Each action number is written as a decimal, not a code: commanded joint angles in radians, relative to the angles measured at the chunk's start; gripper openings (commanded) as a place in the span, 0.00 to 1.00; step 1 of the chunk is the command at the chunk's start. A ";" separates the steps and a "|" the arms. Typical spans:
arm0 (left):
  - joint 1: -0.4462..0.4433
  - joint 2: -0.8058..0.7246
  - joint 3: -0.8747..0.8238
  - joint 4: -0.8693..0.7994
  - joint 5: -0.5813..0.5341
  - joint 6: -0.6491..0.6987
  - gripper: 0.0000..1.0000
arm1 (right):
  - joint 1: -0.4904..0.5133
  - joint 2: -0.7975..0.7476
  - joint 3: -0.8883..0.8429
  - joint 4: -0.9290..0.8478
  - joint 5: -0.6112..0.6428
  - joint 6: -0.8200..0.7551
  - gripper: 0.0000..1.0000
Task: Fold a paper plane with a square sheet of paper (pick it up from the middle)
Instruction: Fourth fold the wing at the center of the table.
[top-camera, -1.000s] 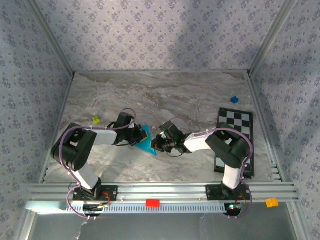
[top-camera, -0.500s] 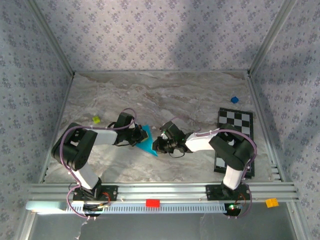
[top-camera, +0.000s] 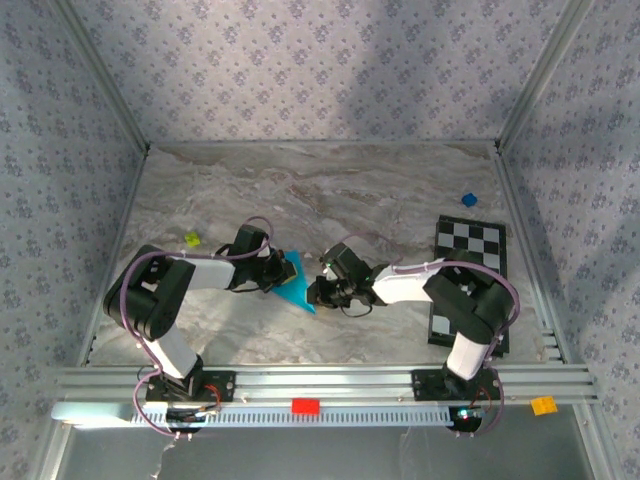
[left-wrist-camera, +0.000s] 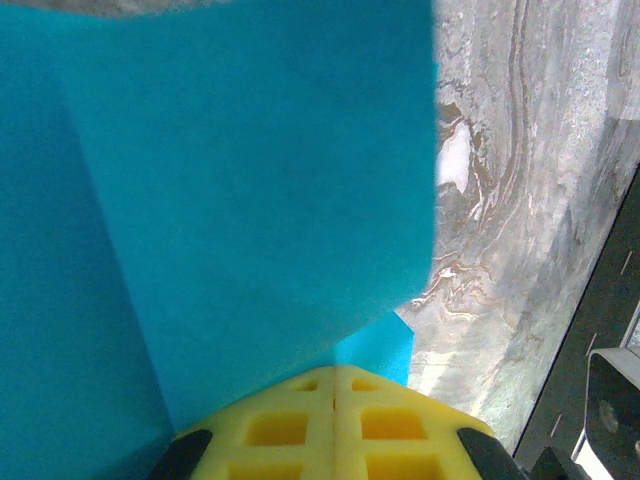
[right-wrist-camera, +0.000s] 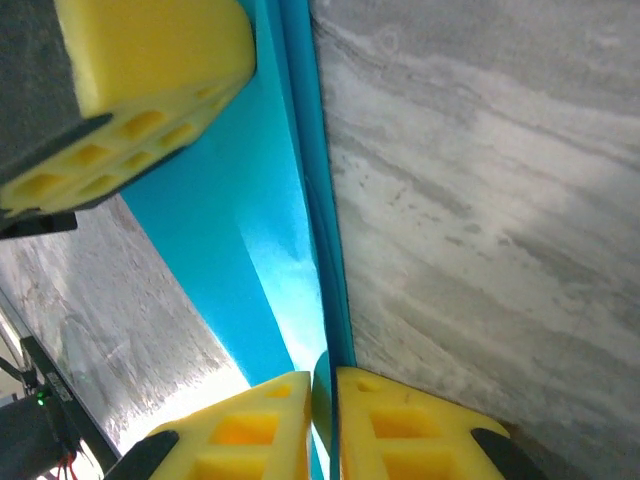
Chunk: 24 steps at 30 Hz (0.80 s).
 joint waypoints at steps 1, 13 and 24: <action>0.008 0.032 -0.005 -0.060 -0.038 0.023 0.00 | 0.009 -0.012 -0.019 -0.120 -0.007 -0.048 0.14; 0.008 0.034 -0.003 -0.060 -0.037 0.021 0.00 | 0.010 -0.014 -0.027 -0.107 -0.025 -0.044 0.14; 0.008 0.034 -0.003 -0.059 -0.035 0.019 0.00 | 0.011 0.007 -0.024 -0.135 -0.036 -0.065 0.12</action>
